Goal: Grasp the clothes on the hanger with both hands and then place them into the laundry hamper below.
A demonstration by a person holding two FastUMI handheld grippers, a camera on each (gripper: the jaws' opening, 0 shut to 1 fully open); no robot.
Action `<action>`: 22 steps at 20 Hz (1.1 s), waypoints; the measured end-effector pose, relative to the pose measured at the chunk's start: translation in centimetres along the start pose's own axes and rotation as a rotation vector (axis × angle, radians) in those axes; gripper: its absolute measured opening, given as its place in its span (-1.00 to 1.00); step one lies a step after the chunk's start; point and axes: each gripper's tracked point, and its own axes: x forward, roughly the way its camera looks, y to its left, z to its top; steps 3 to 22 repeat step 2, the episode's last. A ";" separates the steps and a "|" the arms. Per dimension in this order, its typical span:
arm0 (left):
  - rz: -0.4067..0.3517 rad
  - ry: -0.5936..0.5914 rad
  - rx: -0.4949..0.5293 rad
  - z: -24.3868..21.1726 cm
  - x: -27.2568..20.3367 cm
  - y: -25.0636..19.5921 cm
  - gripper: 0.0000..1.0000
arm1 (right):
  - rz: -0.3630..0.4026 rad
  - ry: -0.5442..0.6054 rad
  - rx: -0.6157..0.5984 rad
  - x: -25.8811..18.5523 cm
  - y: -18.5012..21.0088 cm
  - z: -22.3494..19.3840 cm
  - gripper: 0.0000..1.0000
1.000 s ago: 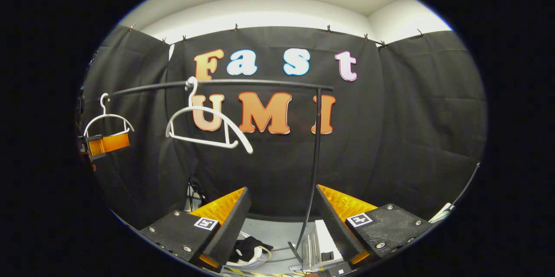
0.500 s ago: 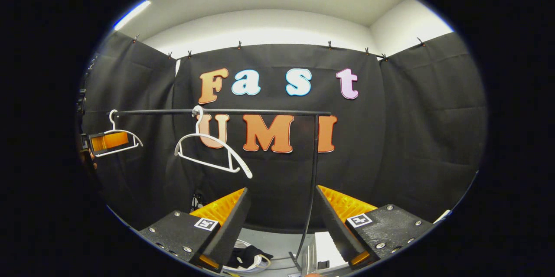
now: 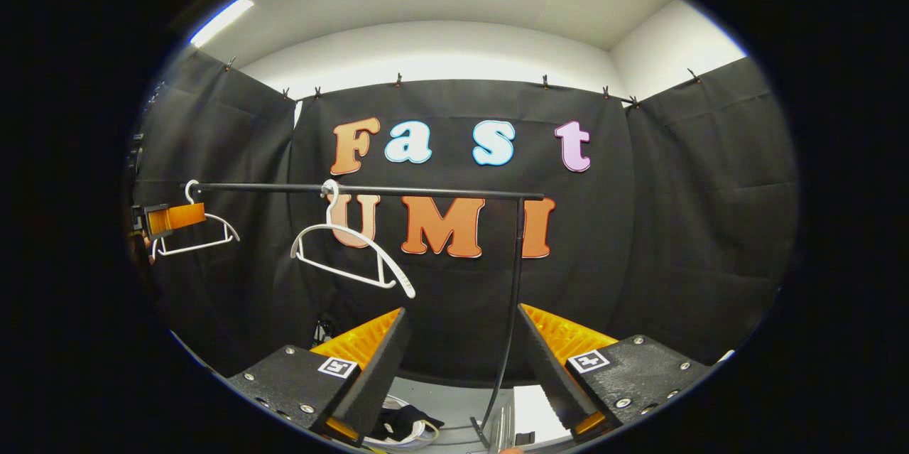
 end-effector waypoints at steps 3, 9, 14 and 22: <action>0.008 -0.004 0.003 0.2 -0.2 0.3 0.87 | 0.001 -0.005 0.005 -0.2 -0.1 0.3 0.67; 0.008 -0.004 0.003 0.2 -0.2 0.3 0.87 | 0.001 -0.005 0.005 -0.2 -0.1 0.3 0.67; 0.008 -0.004 0.003 0.2 -0.2 0.3 0.87 | 0.001 -0.005 0.005 -0.2 -0.1 0.3 0.67; 0.008 -0.004 0.003 0.2 -0.2 0.3 0.87 | 0.001 -0.005 0.005 -0.2 -0.1 0.3 0.67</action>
